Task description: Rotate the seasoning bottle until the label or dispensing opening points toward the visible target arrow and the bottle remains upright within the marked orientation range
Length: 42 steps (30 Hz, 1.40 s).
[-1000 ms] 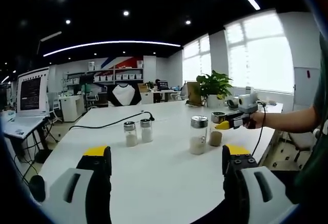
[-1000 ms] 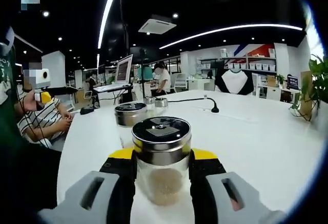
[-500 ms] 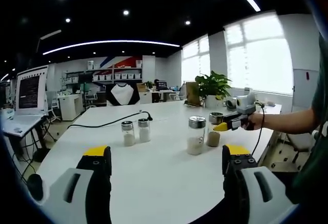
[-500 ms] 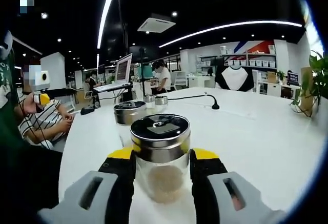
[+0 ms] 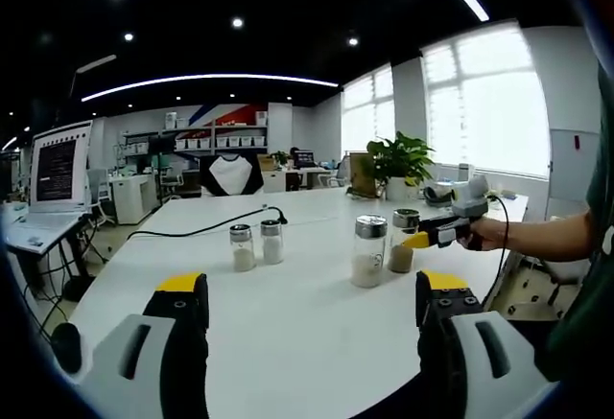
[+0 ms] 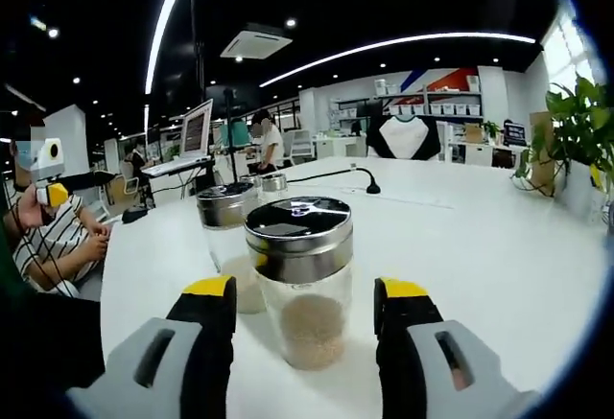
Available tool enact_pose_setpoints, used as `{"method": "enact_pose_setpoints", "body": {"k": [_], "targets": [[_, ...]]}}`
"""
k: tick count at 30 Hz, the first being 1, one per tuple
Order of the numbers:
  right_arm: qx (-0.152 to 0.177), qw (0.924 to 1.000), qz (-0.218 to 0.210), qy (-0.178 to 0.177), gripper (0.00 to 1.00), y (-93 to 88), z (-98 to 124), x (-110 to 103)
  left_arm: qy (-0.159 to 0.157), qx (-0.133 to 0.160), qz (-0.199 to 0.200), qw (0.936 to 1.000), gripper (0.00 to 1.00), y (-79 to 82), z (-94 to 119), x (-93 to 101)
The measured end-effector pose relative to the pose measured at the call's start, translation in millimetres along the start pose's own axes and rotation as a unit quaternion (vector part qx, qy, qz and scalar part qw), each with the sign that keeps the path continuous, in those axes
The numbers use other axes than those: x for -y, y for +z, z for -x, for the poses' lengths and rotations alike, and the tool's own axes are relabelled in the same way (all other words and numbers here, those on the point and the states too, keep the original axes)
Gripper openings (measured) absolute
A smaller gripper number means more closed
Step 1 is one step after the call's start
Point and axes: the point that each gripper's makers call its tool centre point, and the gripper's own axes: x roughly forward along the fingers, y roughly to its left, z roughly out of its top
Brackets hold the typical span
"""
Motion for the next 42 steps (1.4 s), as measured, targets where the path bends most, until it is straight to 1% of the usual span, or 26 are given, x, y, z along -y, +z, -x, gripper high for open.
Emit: {"method": "enact_pose_setpoints", "body": {"k": [1,2,5,8,10,12,13,15,16,18,23,27,30,32,34,36,39,42], "targets": [[0.004,0.9999,0.008,-0.008,0.57,1.6,0,1,-0.001,0.000,0.000,1.0000,0.94,0.2,0,0.3],[0.011,0.9996,0.012,-0.024,0.56,4.1,1,2,-0.001,0.000,0.000,1.0000,0.94,0.2,0,0.5],[0.024,0.9985,-0.006,-0.049,0.56,9.7,3,1,-0.002,0.000,0.000,1.0000,0.94,0.1,-1,1.0],[0.034,0.9969,-0.001,-0.071,0.56,15.8,2,-1,-0.003,0.000,-0.001,1.0000,0.94,0.3,0,1.0],[0.050,0.9952,0.000,-0.085,0.52,20.2,3,-1,-0.002,0.000,-0.001,1.0000,0.94,0.1,0,0.2],[0.051,0.9945,-0.007,-0.091,0.50,20.3,3,-2,0.000,0.001,0.000,1.0000,0.94,0.5,0,-0.5],[0.051,0.9924,-0.011,-0.111,0.50,19.9,3,1,0.001,0.001,-0.001,1.0000,0.94,0.8,0,-1.1],[0.050,0.9897,-0.020,-0.132,0.50,18.8,4,5,0.001,0.001,0.000,1.0000,0.94,0.7,0,-0.7],[0.052,0.9876,-0.033,-0.144,0.50,18.2,5,7,-0.001,0.001,0.001,1.0000,0.94,0.5,0,-0.2],[0.060,0.9862,-0.042,-0.149,0.51,19.5,4,7,-0.002,-0.001,0.000,1.0000,0.94,-0.5,-1,0.6],[0.060,0.9835,-0.051,-0.163,0.51,17.0,-2,5,-0.005,-0.001,0.000,1.0000,0.94,-0.5,-2,2.1],[0.056,0.9815,-0.054,-0.175,0.50,14.7,-5,9,-0.004,0.001,0.000,1.0000,0.94,0.8,-1,1.6],[0.057,0.9802,-0.057,-0.181,0.50,17.4,-7,11,-0.001,0.000,-0.001,1.0000,0.94,0.6,-1,0.0],[0.056,0.9780,-0.062,-0.191,0.50,19.0,-7,16,-0.001,0.000,0.000,1.0000,0.94,-0.1,0,-0.7],[0.055,0.9778,-0.065,-0.191,0.50,20.4,-8,17,0.000,-0.001,0.001,1.0000,0.94,-0.9,0,-1.2],[0.050,0.9771,-0.063,-0.197,0.47,19.8,-7,17,0.000,-0.001,0.003,1.0000,0.94,-1.5,1,-1.0],[0.049,0.9779,-0.067,-0.192,0.42,18.7,-8,14,0.000,-0.002,0.003,1.0000,0.94,-2.5,1,-0.7],[0.044,0.9784,-0.053,-0.195,0.40,18.6,-8,14,0.000,-0.001,0.003,1.0000,0.94,-1.6,1,-0.7]]}}
